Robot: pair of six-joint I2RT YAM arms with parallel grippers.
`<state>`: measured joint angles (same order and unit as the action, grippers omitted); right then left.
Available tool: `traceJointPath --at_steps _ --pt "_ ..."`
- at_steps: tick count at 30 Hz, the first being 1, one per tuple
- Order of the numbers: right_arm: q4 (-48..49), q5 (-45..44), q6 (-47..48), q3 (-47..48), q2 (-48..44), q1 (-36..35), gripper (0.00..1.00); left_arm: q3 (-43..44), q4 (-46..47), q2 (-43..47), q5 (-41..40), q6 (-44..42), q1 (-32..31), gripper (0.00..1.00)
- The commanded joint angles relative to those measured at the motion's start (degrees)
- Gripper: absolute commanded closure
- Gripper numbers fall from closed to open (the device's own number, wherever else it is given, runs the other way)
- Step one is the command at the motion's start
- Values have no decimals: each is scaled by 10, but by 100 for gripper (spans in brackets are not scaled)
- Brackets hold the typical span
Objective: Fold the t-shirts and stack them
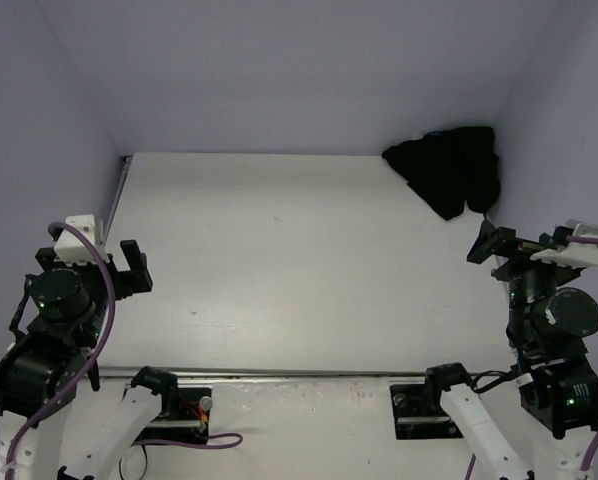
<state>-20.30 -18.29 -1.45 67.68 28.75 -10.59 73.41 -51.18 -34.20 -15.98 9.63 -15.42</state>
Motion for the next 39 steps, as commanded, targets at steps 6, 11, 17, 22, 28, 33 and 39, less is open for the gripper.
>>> traceJointPath --at_steps 6,11,17,22,28,33,39 --pt "41 -37 -50 -22 73 -5 0 10 21 -56 26 26 -1 9" --pt "64 -59 -86 -15 250 -4 0 -10 20 -84 47 49 -1 9" --pt "104 -82 -143 58 508 51 0 -19 22 -128 101 74 -2 9" --pt "113 -18 -164 145 680 116 1 -15 23 -123 108 82 -2 9" --pt "132 35 -151 233 841 164 4 -19 22 -111 109 91 -3 9" --pt "143 70 -138 282 913 201 8 -26 21 -103 116 93 -3 9" --pt "144 96 -143 302 956 224 16 -32 21 -92 114 97 -3 9"
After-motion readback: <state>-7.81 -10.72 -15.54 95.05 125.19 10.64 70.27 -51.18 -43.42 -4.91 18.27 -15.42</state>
